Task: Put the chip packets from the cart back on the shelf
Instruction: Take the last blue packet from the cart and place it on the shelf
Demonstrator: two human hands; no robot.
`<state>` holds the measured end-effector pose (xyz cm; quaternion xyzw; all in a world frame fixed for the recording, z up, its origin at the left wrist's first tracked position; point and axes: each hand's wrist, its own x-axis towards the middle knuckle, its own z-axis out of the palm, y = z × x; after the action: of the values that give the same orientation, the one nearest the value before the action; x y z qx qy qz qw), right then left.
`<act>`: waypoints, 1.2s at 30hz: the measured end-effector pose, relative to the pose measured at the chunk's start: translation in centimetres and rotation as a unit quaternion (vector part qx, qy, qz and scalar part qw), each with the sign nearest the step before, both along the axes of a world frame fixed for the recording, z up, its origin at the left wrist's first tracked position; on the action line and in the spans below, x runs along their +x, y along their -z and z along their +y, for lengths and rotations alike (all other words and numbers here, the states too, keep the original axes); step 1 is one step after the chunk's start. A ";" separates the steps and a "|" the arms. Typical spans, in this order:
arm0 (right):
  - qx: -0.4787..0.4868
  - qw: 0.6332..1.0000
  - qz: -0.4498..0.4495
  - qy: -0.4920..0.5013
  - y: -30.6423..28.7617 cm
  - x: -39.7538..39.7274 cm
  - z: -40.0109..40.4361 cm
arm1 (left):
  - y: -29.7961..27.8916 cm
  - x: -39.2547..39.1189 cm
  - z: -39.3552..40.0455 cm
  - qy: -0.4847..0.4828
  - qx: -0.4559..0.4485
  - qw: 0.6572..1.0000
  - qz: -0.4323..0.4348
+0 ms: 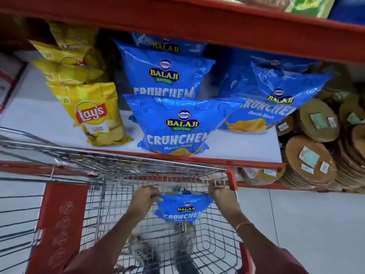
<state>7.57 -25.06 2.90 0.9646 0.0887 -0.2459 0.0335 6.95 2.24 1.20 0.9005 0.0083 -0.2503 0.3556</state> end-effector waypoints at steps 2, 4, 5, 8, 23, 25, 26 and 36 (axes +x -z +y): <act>0.027 0.998 -0.057 0.001 -1.1 -0.7 0.0 | -1.1 -0.5 0.2 -0.019 0.005 0.999 -0.040; 0.051 0.995 -0.082 0.017 -3.6 -1.5 0.2 | -2.7 -0.7 0.3 -0.033 0.006 0.996 -0.078; 0.072 0.993 -0.090 0.022 -5.3 -1.7 0.2 | -3.8 -0.8 0.4 -0.041 -0.008 0.995 -0.093; 0.243 0.953 -0.139 0.118 -7.8 -1.6 -1.5 | -7.4 -1.3 0.5 -0.049 -0.068 0.985 -0.154; 0.587 0.726 -0.326 0.153 -27.1 0.7 -9.4 | -28.0 0.8 -7.7 -0.132 -0.312 0.864 -0.373; 0.585 0.711 -0.358 0.153 -28.5 1.6 -11.0 | -29.2 2.0 -9.6 -0.127 -0.313 0.860 -0.383; 0.582 0.707 -0.372 0.153 -29.1 2.0 -11.8 | -29.6 2.7 -10.5 -0.120 -0.309 0.860 -0.387; 0.485 0.743 -0.405 0.223 -26.2 8.0 -18.5 | -28.5 11.4 -17.9 0.019 -0.080 0.904 -0.419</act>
<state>15.53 -43.57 29.09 0.8519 -0.0431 0.2436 -0.4617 18.38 -15.70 29.68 0.8906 -0.1786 0.1440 0.3926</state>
